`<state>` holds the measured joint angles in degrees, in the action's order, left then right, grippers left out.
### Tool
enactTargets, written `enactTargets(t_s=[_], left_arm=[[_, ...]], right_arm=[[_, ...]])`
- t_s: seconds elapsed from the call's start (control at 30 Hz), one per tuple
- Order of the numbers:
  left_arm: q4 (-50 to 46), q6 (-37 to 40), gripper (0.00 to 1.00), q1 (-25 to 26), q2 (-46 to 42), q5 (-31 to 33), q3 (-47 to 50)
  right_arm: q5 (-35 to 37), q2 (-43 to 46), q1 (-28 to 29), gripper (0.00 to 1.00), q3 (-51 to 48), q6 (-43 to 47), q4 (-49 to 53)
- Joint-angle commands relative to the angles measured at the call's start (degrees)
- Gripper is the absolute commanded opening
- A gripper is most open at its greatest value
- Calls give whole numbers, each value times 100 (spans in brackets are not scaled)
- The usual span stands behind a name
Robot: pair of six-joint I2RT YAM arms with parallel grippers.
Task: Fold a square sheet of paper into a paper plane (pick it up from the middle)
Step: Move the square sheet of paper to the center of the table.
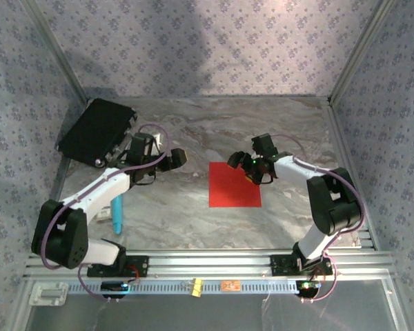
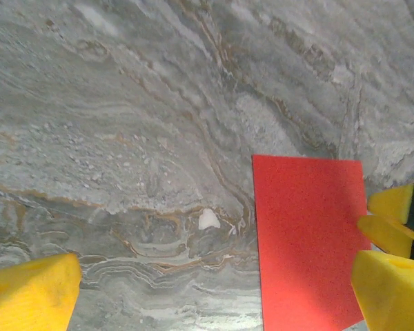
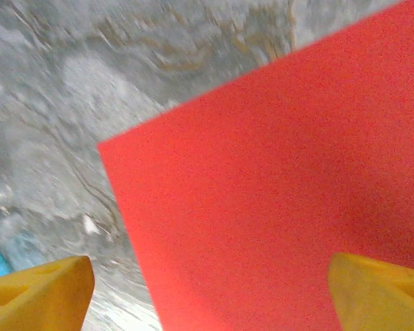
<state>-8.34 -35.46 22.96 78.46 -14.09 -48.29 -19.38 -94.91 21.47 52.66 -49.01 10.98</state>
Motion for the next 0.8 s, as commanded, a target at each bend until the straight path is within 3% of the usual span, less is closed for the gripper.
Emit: enactTargets(t_s=[0.0,0.37,0.6,0.77], left_arm=[[154,-80,100,24,-4,44,-218],[-62,203,100,-84,-802,937,211],[-91,63,100,-394,-1115,838,421],[101,-310,100,-774,-1223,384,624]], right_arm=[[-229,-134,41,87,-75,340,374],[354,-486,719,87,-8,-884,-56],[197,-871,1086,87,-1,-2029,-917],[226,-880,1315,88,422,-1843,-640]])
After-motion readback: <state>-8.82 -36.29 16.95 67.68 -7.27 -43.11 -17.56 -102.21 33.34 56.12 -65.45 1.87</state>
